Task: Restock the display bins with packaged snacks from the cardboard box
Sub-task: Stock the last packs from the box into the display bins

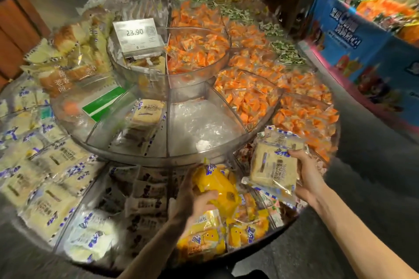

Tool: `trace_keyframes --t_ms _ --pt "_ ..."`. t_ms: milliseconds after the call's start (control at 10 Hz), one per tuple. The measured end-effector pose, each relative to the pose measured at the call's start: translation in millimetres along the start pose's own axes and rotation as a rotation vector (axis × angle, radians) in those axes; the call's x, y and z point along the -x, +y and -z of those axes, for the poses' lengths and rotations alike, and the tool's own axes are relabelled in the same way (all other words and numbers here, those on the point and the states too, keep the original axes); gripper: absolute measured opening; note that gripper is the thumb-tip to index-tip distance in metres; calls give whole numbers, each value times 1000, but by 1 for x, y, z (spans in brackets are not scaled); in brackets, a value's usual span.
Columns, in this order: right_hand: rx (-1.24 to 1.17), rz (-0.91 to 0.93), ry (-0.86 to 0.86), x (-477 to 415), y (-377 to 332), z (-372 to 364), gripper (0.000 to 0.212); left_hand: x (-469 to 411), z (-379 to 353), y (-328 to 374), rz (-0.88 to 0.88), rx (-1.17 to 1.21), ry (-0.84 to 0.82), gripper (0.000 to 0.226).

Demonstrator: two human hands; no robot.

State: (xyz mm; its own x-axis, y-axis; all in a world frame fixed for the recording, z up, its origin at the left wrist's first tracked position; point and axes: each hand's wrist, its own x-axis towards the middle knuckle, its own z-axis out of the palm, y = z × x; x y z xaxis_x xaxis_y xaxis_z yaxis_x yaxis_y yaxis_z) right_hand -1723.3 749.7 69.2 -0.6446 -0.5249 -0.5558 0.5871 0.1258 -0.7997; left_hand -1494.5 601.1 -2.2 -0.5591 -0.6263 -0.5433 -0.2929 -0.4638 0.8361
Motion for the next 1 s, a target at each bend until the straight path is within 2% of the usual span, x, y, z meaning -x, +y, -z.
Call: trace_keyframes --t_ms 100,200,300,400,500,600,700,800,900,1000 --pt "12 8 -18 0 1 3 29 -6 -18 -3 -40 -92 27 97" --pt "37 4 -27 3 1 7 29 -15 -30 -6 -14 -71 88 91" --pt "26 -17 -41 4 2 14 37 -14 -34 -18 -53 -273 165 68" --pt "20 -16 -50 4 4 22 32 0 -35 -24 -185 -550 174 32" --pt "38 -24 -63 4 8 21 27 1 -27 -30 -78 -737 66 51" --pt "52 -37 -81 7 11 14 25 -3 -22 -36 -154 -904 75 59" --pt "68 -47 -107 10 11 8 25 -5 -22 -40 -391 -943 70 66" --pt "78 -51 -109 14 9 3 22 -9 -19 -44 -573 -1155 47 60" --pt "80 -60 -134 16 7 -3 21 -15 -13 -38 -609 -1156 -17 51" --pt "97 -66 -178 18 4 -13 24 -17 -8 -4 -642 -918 -3 33"
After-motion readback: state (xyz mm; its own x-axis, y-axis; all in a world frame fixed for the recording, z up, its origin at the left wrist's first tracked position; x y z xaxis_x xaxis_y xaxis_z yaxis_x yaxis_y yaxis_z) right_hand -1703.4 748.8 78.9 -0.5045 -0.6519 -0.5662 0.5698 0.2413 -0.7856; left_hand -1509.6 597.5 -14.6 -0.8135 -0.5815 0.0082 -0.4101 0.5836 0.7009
